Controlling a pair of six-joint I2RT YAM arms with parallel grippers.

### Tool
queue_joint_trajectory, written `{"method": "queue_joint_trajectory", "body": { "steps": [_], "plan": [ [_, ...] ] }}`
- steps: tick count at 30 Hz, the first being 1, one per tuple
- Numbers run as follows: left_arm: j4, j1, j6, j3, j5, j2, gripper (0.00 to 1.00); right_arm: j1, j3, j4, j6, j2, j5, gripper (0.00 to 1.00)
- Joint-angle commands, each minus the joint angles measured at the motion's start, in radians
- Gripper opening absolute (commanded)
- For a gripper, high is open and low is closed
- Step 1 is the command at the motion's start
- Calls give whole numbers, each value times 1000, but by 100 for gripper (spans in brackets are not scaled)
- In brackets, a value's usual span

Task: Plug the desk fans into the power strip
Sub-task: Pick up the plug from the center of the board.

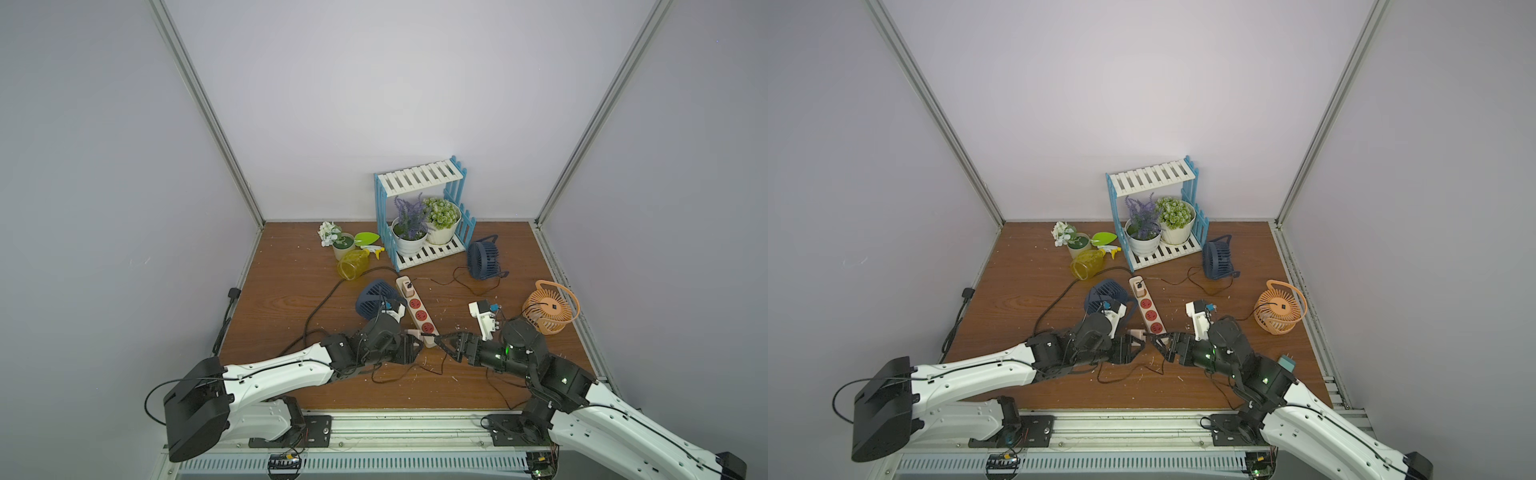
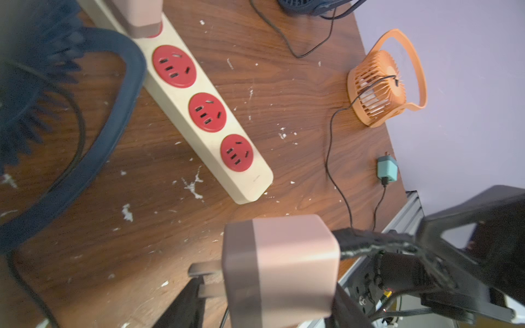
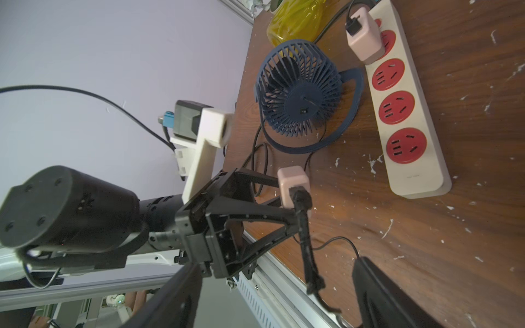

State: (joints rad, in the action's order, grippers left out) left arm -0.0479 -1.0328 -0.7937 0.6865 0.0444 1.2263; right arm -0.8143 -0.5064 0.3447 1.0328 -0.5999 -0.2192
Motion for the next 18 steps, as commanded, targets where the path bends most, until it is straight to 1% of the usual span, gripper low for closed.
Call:
{"method": "queue_joint_trajectory", "body": {
  "steps": [1,5,9,13,16,18],
  "plan": [
    [93,-20,67,22,42,-5,59,-5,-20,-24,7,-36,20,84],
    [131,-24,79,23,73,8,59,-5,-81,50,-57,-72,57,79],
    [139,-45,103,39,77,22,59,-5,-93,31,-66,-103,64,72],
    [141,-55,105,52,75,39,59,-7,-113,40,-92,-160,35,58],
    [147,-56,106,57,66,41,59,-9,-127,76,-118,-179,43,50],
    [157,-56,106,58,63,42,60,-9,-133,93,-131,-186,46,47]
  ]
}}
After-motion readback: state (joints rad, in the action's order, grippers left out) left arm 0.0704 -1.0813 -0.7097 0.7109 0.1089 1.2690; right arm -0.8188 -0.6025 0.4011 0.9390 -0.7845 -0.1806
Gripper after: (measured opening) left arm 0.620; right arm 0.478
